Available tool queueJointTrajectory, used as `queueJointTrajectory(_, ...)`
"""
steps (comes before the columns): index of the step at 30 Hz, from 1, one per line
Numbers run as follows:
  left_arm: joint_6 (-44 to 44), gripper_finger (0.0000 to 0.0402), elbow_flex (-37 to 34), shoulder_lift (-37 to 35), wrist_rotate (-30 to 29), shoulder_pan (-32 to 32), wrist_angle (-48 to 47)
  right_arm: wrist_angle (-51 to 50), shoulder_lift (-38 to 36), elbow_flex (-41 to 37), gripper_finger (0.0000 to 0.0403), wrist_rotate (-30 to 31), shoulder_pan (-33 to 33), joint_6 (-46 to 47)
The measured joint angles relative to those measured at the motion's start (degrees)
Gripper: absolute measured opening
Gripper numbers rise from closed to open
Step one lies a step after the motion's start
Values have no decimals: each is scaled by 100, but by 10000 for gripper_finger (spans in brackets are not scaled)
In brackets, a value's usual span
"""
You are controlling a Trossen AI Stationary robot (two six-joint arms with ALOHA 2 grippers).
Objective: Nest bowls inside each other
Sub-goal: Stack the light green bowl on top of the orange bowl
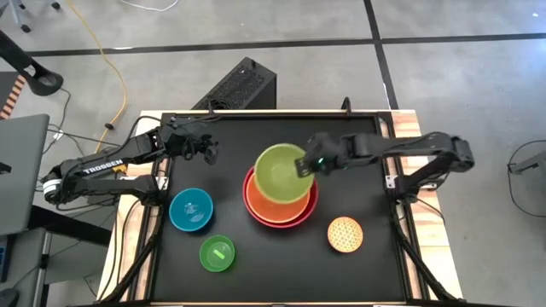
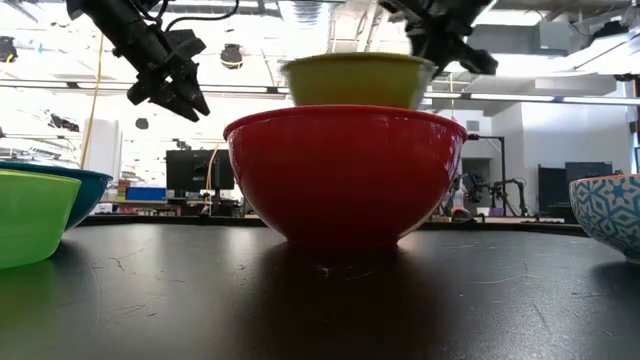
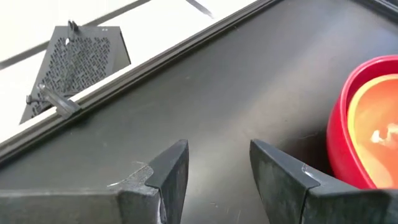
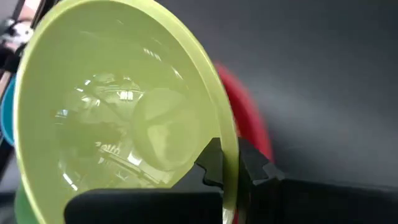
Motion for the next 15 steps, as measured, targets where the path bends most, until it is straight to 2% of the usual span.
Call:
queueJointTrajectory(6, 146, 160, 0, 1, 46, 0, -3, 433, 586, 0, 13, -31, 376, 498)
queueJointTrajectory(15, 216, 160, 0, 1, 318, -2, -55, 477, 1187, 2, 13, -119, 259, 552)
